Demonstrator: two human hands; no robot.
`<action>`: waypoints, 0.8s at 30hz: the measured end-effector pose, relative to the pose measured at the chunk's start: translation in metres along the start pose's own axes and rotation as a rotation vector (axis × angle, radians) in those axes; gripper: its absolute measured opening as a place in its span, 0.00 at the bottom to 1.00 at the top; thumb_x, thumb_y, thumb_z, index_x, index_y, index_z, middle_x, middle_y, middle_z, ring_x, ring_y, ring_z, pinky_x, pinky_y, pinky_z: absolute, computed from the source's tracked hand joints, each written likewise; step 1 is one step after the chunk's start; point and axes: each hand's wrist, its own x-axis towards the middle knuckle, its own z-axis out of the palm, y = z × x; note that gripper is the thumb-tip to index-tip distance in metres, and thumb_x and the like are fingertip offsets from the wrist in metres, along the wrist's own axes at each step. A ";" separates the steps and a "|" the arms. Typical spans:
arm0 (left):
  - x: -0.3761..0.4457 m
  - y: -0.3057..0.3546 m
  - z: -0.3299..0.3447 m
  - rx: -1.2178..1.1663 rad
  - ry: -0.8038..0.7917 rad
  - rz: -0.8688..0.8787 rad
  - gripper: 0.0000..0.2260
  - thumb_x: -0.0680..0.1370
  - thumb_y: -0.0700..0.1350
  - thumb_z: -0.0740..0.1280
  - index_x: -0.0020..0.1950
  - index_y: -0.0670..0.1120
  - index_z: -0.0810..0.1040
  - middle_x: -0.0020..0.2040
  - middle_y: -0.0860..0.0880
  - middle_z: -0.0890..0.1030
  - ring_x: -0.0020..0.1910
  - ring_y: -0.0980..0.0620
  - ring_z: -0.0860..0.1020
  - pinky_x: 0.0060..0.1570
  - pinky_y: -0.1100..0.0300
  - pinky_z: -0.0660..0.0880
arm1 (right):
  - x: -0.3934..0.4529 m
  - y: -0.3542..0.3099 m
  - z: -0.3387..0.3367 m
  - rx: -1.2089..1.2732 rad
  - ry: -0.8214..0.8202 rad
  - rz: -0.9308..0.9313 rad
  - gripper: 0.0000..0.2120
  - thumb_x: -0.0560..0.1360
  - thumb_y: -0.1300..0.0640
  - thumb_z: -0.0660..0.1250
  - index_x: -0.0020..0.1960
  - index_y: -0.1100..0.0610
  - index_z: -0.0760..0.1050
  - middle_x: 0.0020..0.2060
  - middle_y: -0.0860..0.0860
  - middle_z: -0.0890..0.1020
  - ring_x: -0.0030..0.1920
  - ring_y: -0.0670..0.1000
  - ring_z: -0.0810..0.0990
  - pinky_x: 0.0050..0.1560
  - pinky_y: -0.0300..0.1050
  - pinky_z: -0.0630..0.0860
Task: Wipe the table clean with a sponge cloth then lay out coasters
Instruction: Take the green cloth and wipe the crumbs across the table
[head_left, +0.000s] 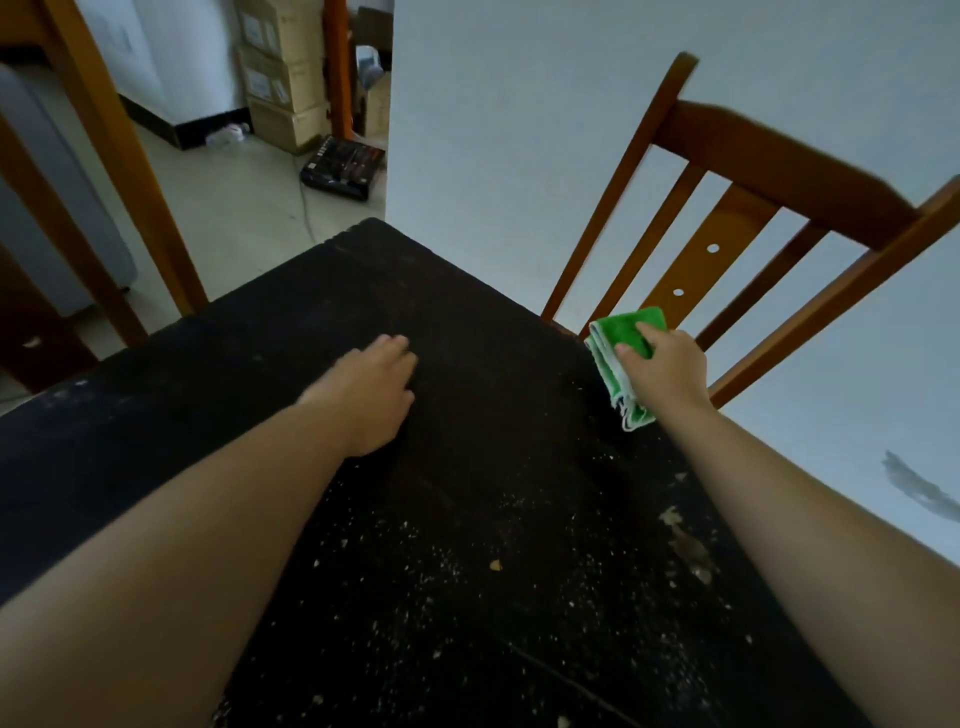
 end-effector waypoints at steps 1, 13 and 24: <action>0.006 0.005 0.004 -0.015 -0.032 0.039 0.24 0.81 0.48 0.50 0.75 0.45 0.46 0.77 0.47 0.45 0.75 0.50 0.44 0.73 0.53 0.46 | 0.008 0.002 0.002 -0.016 0.009 -0.030 0.22 0.78 0.54 0.59 0.69 0.62 0.63 0.62 0.62 0.71 0.62 0.59 0.69 0.60 0.47 0.65; 0.030 0.009 0.015 0.014 -0.114 0.001 0.26 0.81 0.53 0.46 0.75 0.47 0.38 0.76 0.50 0.37 0.74 0.53 0.37 0.73 0.53 0.40 | -0.070 -0.025 0.021 -0.166 -0.289 -0.466 0.21 0.78 0.53 0.57 0.69 0.57 0.62 0.66 0.56 0.64 0.62 0.55 0.64 0.65 0.48 0.63; 0.027 0.012 0.010 0.009 -0.135 -0.018 0.26 0.81 0.52 0.45 0.75 0.47 0.39 0.76 0.49 0.37 0.74 0.52 0.37 0.73 0.53 0.40 | -0.027 -0.011 0.003 0.108 -0.040 -0.230 0.16 0.76 0.61 0.59 0.63 0.59 0.71 0.59 0.58 0.73 0.58 0.54 0.70 0.52 0.34 0.61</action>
